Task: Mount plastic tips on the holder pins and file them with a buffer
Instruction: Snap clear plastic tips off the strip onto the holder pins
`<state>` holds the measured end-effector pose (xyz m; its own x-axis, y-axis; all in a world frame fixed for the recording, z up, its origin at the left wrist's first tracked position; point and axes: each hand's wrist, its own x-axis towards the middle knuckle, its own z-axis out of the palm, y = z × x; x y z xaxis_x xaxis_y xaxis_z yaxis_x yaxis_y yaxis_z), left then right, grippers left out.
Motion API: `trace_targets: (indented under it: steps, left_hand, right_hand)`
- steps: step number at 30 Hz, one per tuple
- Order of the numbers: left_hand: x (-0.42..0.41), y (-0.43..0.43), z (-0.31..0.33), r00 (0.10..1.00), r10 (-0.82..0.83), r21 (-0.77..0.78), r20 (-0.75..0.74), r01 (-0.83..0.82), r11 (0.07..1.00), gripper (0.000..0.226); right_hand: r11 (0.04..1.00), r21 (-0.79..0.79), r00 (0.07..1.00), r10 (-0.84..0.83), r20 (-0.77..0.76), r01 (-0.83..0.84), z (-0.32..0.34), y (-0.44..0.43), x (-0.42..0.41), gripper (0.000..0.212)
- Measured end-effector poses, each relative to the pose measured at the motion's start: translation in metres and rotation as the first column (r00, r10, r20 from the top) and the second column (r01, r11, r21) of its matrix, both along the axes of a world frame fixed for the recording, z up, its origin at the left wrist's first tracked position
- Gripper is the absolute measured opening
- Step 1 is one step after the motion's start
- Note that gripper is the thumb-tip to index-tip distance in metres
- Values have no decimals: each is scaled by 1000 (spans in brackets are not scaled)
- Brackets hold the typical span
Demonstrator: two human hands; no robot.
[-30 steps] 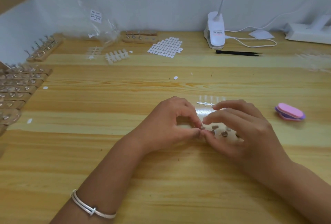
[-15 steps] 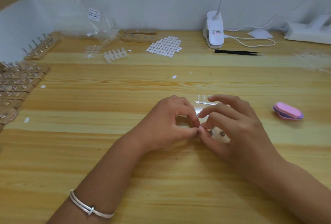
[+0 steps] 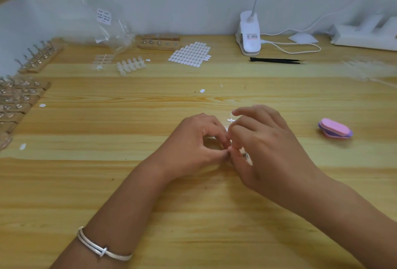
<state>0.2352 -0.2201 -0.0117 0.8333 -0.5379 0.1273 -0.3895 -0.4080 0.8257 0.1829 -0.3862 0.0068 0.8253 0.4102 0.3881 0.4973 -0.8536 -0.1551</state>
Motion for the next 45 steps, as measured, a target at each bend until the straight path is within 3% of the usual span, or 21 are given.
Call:
trace_targets:
  steps: [4, 8, 10, 13, 14, 17, 19, 20, 22, 23, 26, 28, 30, 32, 34, 37, 39, 45]
  left_hand:
    - [-2, 0, 1, 1000, -8, 11, 5, 8, 1000, 8]
    - [-5, -2, 3, 1000, -10, 22, 18, 9, 1000, 11]
    - [-6, -2, 4, 1000, 0, 12, 4, 0, 1000, 13]
    - [-5, -2, 4, 1000, 8, 6, 7, -8, 1000, 10]
    - [-5, -3, 4, 1000, 9, 10, 6, -9, 1000, 9]
    - [-4, -2, 3, 1000, 5, 34, 13, -6, 999, 9]
    - [-4, -2, 3, 1000, 2, 44, 17, -2, 999, 9]
    - [-4, -2, 3, 1000, -1, 44, 19, 0, 999, 9]
    - [-5, -2, 3, 1000, -8, 38, 25, 7, 999, 9]
    - [-5, -2, 3, 1000, -9, 36, 29, 8, 999, 9]
    - [-5, 0, 4, 999, -7, 45, 34, 6, 999, 8]
    - [-5, -1, 5, 999, -10, 47, 34, 9, 999, 8]
    - [-5, -2, 5, 999, -18, 48, 34, 16, 999, 8]
    - [-5, -2, 5, 999, -21, 46, 26, 20, 999, 9]
    - [-4, -2, 5, 999, -26, 43, 23, 25, 999, 14]
    - [-4, -2, 4, 997, -40, 34, 58, 38, 999, 19]
    - [-6, -3, 5, 994, -56, 24, 92, 54, 998, 15]
    - [-11, -7, 8, 970, -68, 100, 235, 45, 994, 12]
  right_hand:
    - [1000, -29, 1000, -7, -15, 6, 3, 3, -3, 21]
    - [997, -63, 989, -51, -139, 42, 9, -7, -5, 9]
    - [994, 71, 975, -65, -211, 81, 14, -22, -6, 16]
    - [909, 344, 971, -199, -132, 233, 19, -65, -6, 18]
    - [883, 335, 944, -299, -140, 329, 19, -84, -4, 22]
    - [832, 94, 811, -497, -308, 546, 11, -134, 3, 34]
    - [819, 185, 789, -423, -446, 543, 1, -155, 3, 25]
    - [763, 352, 795, -329, -509, 542, -1, -162, 1, 18]
    - [528, 648, 820, -190, -540, 549, -7, -174, -2, 12]
    - [451, 713, 840, -212, -499, 537, -9, -180, -2, 13]
    - [377, 777, 857, -326, -399, 505, -14, -195, 1, 17]
    - [427, 749, 852, -379, -361, 507, -19, -200, 2, 16]
    - [597, 599, 841, -450, -302, 534, -27, -199, 4, 14]
    - [719, 447, 847, -448, -286, 532, -33, -195, 6, 24]
    - [772, 388, 863, -423, -276, 503, -33, -192, 7, 34]
    - [850, 318, 907, -396, -141, 420, -31, -193, 4, 29]
    - [888, 228, 917, -377, -131, 398, -31, -192, -2, 28]
    - [940, 159, 953, -297, -56, 302, -34, -183, -1, 18]
